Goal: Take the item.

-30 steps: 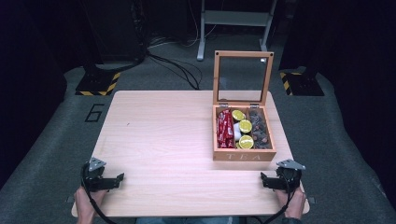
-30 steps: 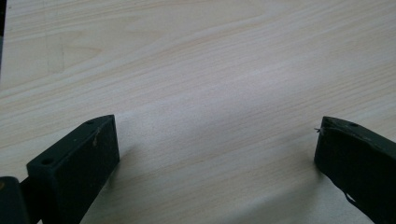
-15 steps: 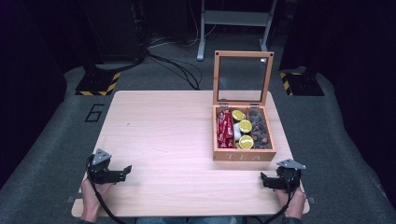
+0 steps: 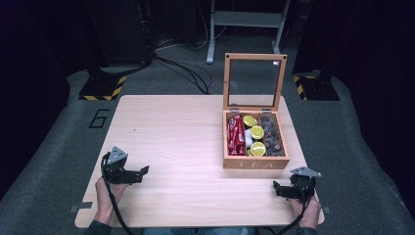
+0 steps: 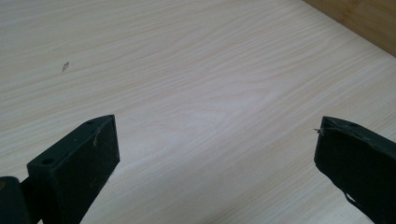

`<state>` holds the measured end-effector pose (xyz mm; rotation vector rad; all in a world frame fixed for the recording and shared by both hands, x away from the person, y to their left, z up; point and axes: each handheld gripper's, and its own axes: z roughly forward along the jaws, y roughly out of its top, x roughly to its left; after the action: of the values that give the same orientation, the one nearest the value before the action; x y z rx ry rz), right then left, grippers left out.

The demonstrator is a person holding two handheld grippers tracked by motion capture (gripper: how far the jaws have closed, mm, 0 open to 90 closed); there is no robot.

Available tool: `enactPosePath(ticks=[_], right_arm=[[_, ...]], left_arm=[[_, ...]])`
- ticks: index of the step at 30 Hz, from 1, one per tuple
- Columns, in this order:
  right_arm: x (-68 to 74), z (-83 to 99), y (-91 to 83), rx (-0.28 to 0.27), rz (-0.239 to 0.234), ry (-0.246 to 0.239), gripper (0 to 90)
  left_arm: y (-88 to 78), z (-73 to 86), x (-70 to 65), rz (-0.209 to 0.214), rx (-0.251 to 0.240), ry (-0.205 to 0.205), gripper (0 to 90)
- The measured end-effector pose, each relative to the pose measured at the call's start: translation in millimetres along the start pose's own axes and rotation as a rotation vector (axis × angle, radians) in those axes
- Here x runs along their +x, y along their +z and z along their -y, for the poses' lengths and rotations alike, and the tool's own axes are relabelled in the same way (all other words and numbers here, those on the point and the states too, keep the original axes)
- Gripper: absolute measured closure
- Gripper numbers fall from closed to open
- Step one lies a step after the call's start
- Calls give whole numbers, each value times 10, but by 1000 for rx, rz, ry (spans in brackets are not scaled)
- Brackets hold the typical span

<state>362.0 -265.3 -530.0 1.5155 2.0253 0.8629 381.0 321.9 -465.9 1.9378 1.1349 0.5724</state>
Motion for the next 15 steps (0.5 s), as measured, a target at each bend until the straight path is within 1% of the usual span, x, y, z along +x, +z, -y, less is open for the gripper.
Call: enactPosePath(ticks=[1, 2, 3, 4, 5, 6, 7, 8, 9, 11, 12, 14, 15], right_arm=[[0, 0, 0, 0, 0, 0, 5], [0, 0, 0, -1, 0, 0, 5], [0, 0, 0, -1, 0, 0, 5], [-1, 0, 1, -1, 0, 0, 5], [-1, 1, 1, -1, 0, 0, 5], [-1, 1, 1, -1, 0, 0, 5], [-1, 0, 1, -1, 0, 0, 5], [-1, 0, 1, -1, -1, 0, 5], [-1, 0, 1, -1, -1, 0, 5], [-1, 0, 1, -1, 0, 0, 5], [-1, 0, 1, -1, 0, 0, 5], [0, 0, -1, 1, 0, -1, 5], [1, 0, 0, -1, 0, 0, 5]], left_arm=[[7, -34, -20, -6, -1, 15, 0], [16, -83, -40, 8, -7, 20, 0], [16, -83, -40, 8, -7, 20, 0], [20, -112, -53, 18, -10, 19, 0], [32, -166, -77, 25, -20, 28, 0], [32, -166, -77, 25, -20, 28, 0], [44, -203, -105, 26, -24, 35, 0], [63, -262, -137, 29, -22, 55, 0], [63, -262, -137, 29, -22, 55, 0], [102, -348, -200, 32, -23, 87, 0], [102, -348, -200, 32, -23, 87, 0], [123, -393, -237, 38, -33, 98, 0], [137, -428, -260, 47, -59, 101, 0]])
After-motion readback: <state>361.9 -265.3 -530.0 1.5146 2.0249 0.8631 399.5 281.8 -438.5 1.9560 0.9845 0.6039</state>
